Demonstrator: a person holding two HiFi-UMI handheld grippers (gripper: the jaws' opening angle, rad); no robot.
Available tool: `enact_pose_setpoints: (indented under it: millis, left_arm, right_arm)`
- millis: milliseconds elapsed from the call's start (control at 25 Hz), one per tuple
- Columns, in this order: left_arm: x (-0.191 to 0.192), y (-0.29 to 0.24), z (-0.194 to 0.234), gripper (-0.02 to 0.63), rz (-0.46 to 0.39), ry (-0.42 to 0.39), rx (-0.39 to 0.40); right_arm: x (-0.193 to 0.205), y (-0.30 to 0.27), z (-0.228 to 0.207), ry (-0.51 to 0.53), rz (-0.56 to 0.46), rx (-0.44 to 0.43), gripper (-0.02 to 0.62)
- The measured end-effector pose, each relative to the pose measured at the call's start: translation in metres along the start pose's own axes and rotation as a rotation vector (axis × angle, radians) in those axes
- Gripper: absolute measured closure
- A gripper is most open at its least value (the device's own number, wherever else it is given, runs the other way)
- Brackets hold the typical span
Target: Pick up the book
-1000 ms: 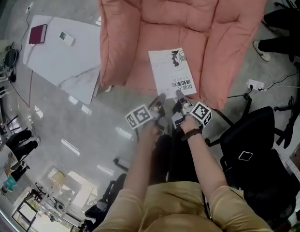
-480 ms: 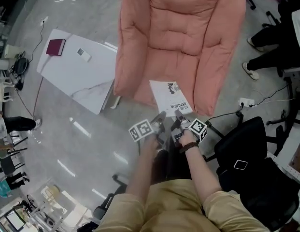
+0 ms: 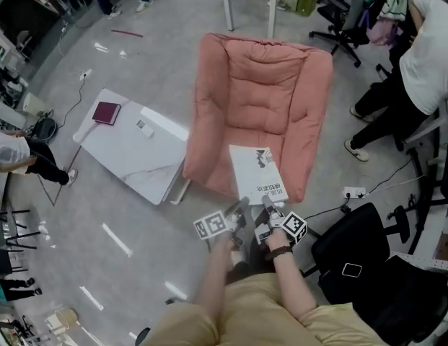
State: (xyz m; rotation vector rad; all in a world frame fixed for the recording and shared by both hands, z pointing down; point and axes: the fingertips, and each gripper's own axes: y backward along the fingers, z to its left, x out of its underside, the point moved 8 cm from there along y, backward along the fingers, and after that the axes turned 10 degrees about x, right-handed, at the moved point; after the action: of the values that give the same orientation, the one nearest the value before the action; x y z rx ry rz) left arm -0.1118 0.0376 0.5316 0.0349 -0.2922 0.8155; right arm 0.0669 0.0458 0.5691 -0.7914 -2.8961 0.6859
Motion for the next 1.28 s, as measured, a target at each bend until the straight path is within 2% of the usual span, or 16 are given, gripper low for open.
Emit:
enact_pose_setpoints:
  millis: [120, 320, 520, 720, 840, 1000, 1280]
  left_arm:
    - [-0.009, 0.003, -0.04, 0.555, -0.004, -0.075, 0.061]
    - [-0.021, 0.017, -0.094, 0.554, -0.053, -0.13, 0.159]
    - [-0.039, 0.021, -0.145, 0.553, -0.064, -0.211, 0.248]
    - [-0.06, 0.028, -0.192, 0.552, -0.075, -0.294, 0.345]
    - [-0.063, 0.031, -0.212, 0.551, -0.081, -0.324, 0.382]
    - [-0.066, 0.037, -0.227, 0.551, -0.101, -0.324, 0.42]
    - [-0.064, 0.051, -0.251, 0.552, -0.122, -0.356, 0.459]
  right_arm:
    - [0.001, 0.018, 0.034, 0.028, -0.02, -0.079, 0.526]
    - [0.006, 0.044, 0.09, 0.117, -0.036, -0.2, 0.523]
    - [0.012, 0.067, 0.142, 0.141, -0.073, -0.302, 0.522]
    - [0.018, 0.086, 0.193, 0.231, -0.12, -0.401, 0.52]
    - [0.02, 0.098, 0.212, 0.27, -0.148, -0.43, 0.52]
    - [0.022, 0.11, 0.229, 0.34, -0.175, -0.454, 0.52]
    - [0.033, 0.128, 0.247, 0.387, -0.192, -0.515, 0.52]
